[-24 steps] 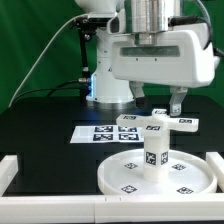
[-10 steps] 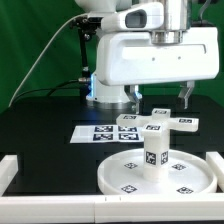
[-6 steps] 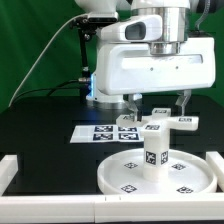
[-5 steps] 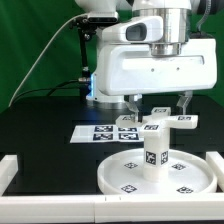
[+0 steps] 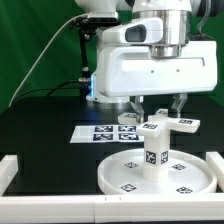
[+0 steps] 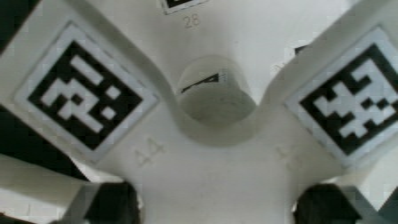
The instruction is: Assemble round table
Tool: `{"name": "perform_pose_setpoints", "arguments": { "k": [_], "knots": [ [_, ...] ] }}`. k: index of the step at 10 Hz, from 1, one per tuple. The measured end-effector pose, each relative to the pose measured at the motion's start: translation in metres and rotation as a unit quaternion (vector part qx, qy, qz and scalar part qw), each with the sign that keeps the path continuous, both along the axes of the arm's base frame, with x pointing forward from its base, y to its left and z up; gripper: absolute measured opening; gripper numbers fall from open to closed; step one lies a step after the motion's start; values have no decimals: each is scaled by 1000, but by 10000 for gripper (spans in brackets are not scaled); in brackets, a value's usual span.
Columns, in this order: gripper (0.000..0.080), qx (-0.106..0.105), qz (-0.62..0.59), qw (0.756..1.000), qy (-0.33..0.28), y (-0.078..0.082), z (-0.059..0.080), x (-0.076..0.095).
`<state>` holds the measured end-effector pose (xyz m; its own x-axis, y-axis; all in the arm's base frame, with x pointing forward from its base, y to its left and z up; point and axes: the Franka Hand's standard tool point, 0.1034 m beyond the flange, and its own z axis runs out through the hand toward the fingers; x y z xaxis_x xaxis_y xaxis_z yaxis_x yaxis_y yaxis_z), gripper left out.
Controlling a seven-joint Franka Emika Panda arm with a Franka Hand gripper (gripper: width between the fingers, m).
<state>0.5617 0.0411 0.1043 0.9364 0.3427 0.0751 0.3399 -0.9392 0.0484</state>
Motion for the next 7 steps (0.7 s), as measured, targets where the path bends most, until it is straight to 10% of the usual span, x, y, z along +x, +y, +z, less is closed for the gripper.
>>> {"name": "perform_pose_setpoints", "arguments": {
  "k": [7],
  "knots": [
    [429,27,-279,960,-23,-1,0,1]
  ]
}}
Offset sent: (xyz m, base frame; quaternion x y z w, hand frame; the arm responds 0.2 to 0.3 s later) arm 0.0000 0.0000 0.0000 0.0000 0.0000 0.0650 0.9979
